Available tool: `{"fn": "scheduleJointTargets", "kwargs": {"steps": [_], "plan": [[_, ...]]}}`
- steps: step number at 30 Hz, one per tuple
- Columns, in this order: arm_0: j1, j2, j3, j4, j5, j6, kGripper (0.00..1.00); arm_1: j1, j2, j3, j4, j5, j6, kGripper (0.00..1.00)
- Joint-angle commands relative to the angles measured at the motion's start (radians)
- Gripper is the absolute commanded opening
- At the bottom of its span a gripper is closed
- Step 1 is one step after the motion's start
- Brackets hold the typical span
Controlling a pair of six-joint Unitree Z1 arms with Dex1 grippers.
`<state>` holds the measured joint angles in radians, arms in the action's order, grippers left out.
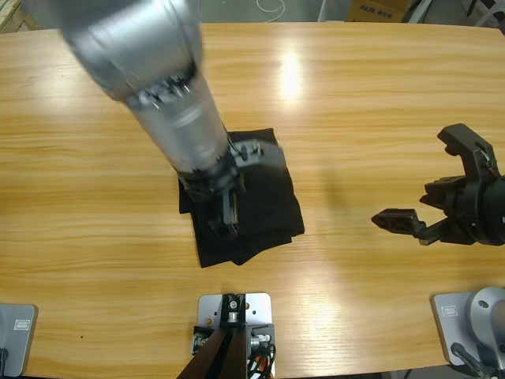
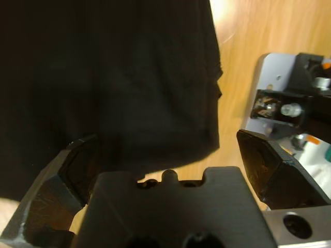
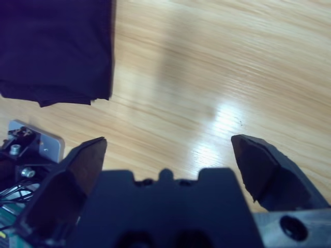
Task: Fold clothes
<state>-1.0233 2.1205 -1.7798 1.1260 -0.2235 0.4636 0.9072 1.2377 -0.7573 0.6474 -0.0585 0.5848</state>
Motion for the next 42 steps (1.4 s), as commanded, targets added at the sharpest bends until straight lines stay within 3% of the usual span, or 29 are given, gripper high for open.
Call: {"fn": "scheduleJointTargets", "kwargs": {"steps": [1,12,23,28,33,42], "plan": [[-0.049,0.195,-0.064,0.010,0.097,-0.034,0.977,0.010,-0.035,0.004,0.014,0.014,0.013,1.000],[-0.038,0.021,-0.086,0.047,0.096,-0.102,0.977,0.010,-0.025,0.005,0.008,0.014,0.010,1.000],[-0.008,0.243,-0.170,0.023,0.161,-0.091,0.977,0.010,-0.038,0.010,0.008,0.023,0.009,1.000],[-0.011,0.257,-0.105,-0.002,0.162,-0.097,0.942,0.010,-0.040,0.009,0.008,0.032,0.004,1.000],[-0.006,0.217,0.049,-0.175,0.159,-0.137,0.895,0.010,-0.058,0.015,0.008,0.042,0.004,1.000],[0.003,0.163,0.268,-0.275,0.137,-0.176,0.918,0.010,-0.058,0.015,0.008,0.037,0.003,1.000]]}}
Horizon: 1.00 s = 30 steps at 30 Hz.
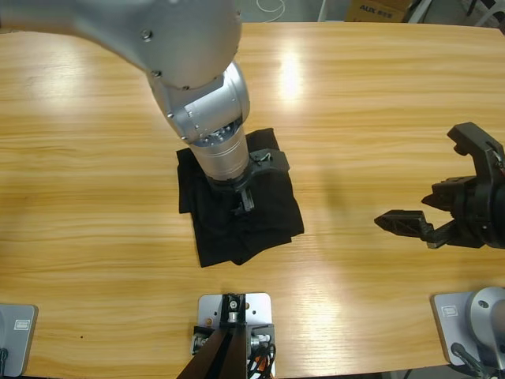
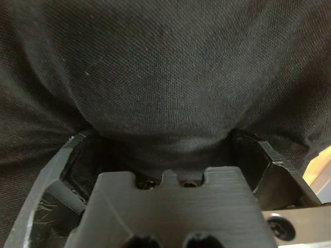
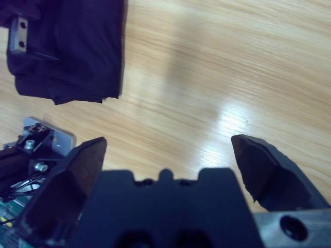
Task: Fold clothes
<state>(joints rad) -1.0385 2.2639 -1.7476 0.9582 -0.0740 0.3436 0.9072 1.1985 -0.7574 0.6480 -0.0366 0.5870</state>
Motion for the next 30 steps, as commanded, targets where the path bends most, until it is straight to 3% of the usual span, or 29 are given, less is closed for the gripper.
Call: {"fn": "scheduleJointTargets", "kwargs": {"steps": [1,6,12,16,23,30], "plan": [[0.036,0.016,0.246,-0.115,-0.011,-0.083,0.915,0.010,-0.019,0.015,0.007,0.014,0.000,1.000],[0.257,0.027,0.214,-0.136,0.025,-0.379,0.913,0.010,-0.019,0.017,0.007,0.018,0.002,1.000],[0.585,0.091,0.039,-0.133,0.088,-0.384,0.913,0.010,-0.025,0.021,0.007,0.023,0.011,1.000],[0.737,0.177,-0.154,-0.066,0.092,-0.387,0.913,0.010,0.001,0.016,0.006,0.023,0.011,1.000],[0.885,0.414,-0.730,0.226,0.096,-0.386,0.913,0.010,0.036,0.009,0.004,0.024,0.011,1.000],[0.917,0.409,-0.865,0.376,0.081,-0.376,0.918,0.010,0.036,0.007,0.006,0.023,0.009,1.000]]}}
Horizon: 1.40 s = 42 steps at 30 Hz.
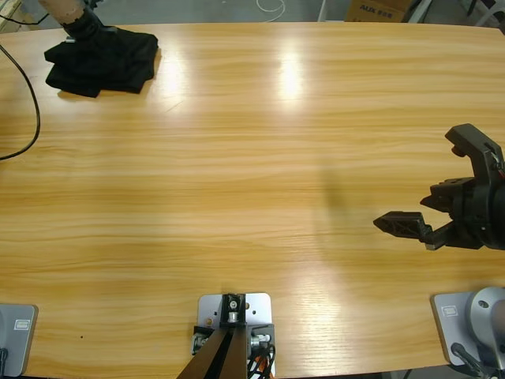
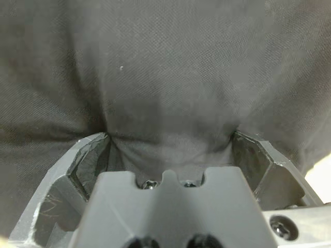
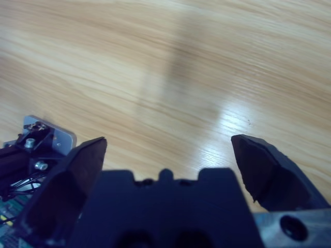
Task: Fold clothes
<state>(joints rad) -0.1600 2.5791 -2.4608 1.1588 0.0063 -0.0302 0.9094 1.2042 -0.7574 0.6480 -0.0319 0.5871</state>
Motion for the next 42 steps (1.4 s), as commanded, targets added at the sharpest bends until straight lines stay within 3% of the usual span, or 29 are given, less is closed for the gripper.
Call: {"fn": "scheduleJointTargets", "kwargs": {"steps": [1,6,9,12,19,23,27,35,42], "plan": [[0.039,0.075,-0.153,0.185,-0.011,-0.002,0.918,0.008,0.029,0.008,0.006,0.019,0.007,1.000],[0.062,-0.093,-0.203,0.195,-0.065,-0.023,0.922,0.008,0.005,0.012,0.006,0.010,0.007,1.000],[0.077,-0.206,-0.148,0.269,-0.093,-0.005,0.922,0.008,-0.014,0.006,0.027,0.003,0.007,1.000],[0.077,-0.417,0.100,0.239,-0.095,0.037,0.922,0.008,-0.020,-0.033,0.112,-0.043,-0.019,1.000],[0.072,-0.903,0.862,-0.081,-0.187,0.054,0.922,0.007,-0.040,-0.056,0.129,-0.062,-0.083,1.000],[-0.040,-1.174,1.283,-0.241,-0.213,0.045,0.922,-0.020,-0.039,-0.056,0.127,-0.099,-0.116,1.000],[-0.139,-1.335,1.557,-0.371,-0.226,-0.025,0.919,-0.089,0.008,-0.099,0.120,-0.102,-0.206,1.000],[-0.179,-1.572,1.670,-0.435,-0.225,-0.219,0.921,-0.286,0.094,-0.161,0.119,-0.046,-0.478,1.000],[-0.205,-1.742,1.716,-0.341,-0.173,-0.242,0.931,-0.288,0.050,-0.160,0.110,-0.062,-0.556,1.000]]}}
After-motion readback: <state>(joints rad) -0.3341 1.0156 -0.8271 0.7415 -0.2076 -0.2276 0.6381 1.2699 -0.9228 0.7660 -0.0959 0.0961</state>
